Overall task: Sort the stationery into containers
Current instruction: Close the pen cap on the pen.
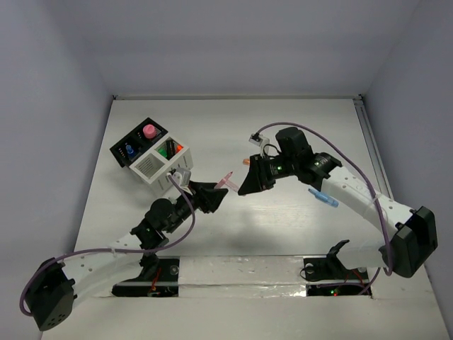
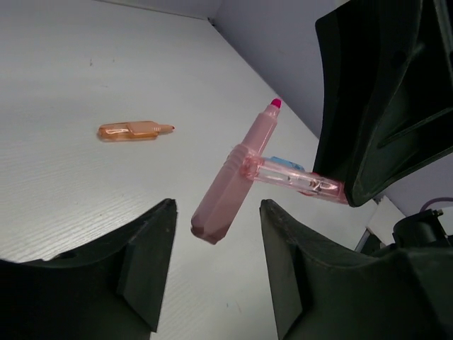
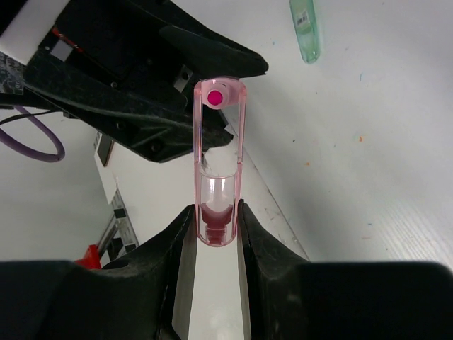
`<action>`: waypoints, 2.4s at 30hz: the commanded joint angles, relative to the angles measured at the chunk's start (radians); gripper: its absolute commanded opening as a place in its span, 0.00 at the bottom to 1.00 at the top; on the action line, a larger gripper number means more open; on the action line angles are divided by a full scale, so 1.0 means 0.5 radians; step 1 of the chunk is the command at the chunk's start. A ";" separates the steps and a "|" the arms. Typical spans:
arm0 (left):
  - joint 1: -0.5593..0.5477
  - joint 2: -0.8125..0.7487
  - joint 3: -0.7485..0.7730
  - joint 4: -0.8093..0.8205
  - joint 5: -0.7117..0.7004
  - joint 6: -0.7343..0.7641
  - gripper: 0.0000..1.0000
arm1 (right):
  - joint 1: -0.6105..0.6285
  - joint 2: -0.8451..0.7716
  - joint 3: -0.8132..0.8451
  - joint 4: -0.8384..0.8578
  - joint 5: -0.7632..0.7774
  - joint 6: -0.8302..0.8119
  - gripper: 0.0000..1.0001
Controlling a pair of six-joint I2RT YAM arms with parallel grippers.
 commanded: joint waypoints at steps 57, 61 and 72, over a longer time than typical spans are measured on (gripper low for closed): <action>-0.296 0.006 0.177 -0.116 0.160 0.136 0.00 | -0.069 0.337 0.665 -0.031 0.416 -0.094 0.00; -0.296 -0.003 0.196 -0.128 0.089 0.136 0.00 | -0.069 0.297 0.610 -0.004 0.413 -0.084 0.00; -0.296 -0.010 0.226 -0.049 -0.055 0.087 0.00 | 0.060 0.230 0.392 0.036 0.538 -0.032 0.00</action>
